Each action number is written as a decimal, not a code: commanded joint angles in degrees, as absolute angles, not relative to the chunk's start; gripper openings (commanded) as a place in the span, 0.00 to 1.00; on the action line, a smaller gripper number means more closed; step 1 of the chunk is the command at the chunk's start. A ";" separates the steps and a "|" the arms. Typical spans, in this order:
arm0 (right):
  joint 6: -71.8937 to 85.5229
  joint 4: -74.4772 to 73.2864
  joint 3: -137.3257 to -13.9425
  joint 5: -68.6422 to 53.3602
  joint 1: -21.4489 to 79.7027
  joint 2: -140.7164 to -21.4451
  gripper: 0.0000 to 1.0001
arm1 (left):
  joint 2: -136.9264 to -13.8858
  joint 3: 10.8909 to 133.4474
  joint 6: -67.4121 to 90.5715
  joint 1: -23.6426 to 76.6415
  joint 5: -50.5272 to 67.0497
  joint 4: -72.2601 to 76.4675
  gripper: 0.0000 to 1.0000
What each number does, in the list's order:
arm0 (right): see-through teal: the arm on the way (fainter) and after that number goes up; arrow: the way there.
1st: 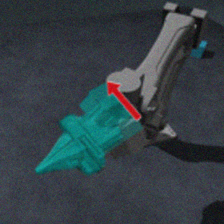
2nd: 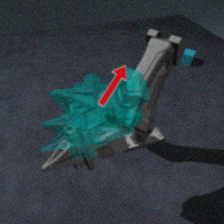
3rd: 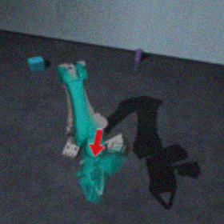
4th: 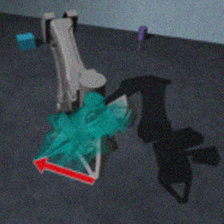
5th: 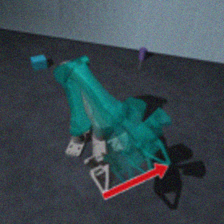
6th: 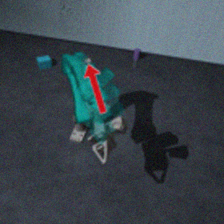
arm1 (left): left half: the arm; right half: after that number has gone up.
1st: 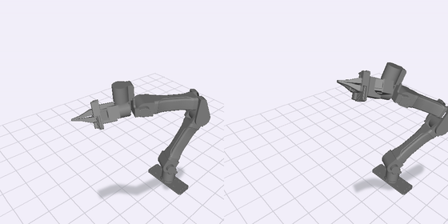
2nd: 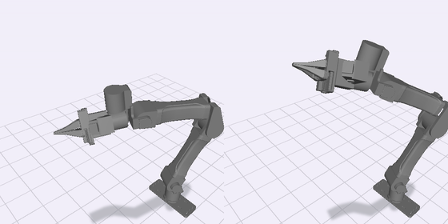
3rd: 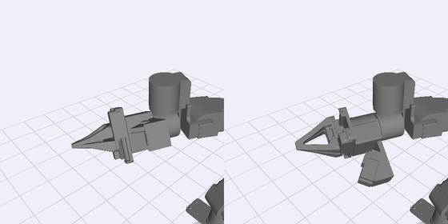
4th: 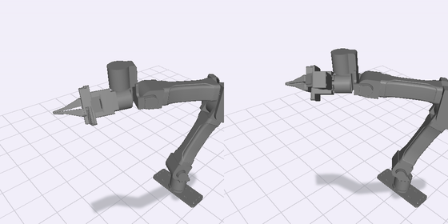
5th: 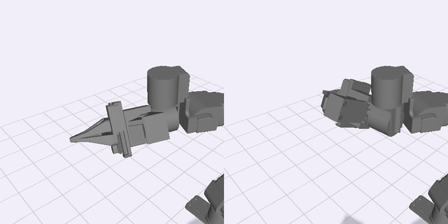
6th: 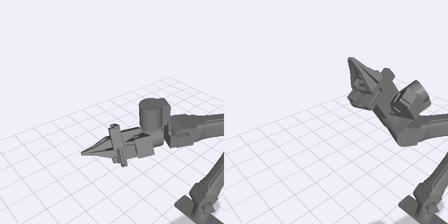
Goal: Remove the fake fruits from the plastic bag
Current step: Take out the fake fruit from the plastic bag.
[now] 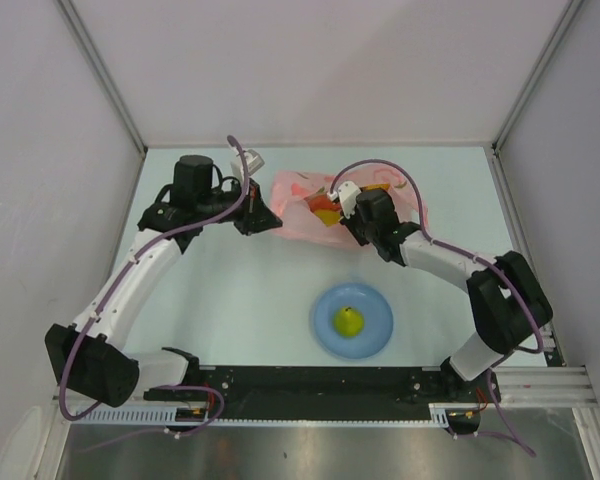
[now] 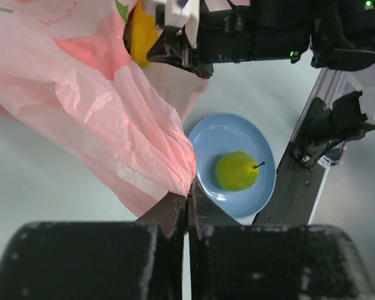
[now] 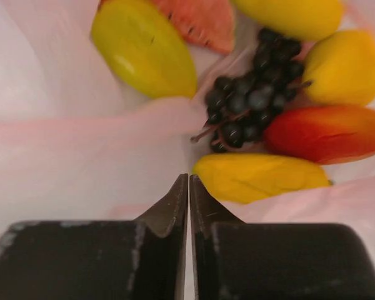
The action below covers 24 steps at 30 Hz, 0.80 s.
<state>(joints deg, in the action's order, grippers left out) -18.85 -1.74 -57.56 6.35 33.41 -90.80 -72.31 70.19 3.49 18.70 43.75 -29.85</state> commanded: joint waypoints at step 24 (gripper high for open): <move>-27.40 8.44 -80.68 -6.58 18.90 -111.88 0.54 | -88.15 91.84 -16.79 27.07 39.03 -38.50 0.00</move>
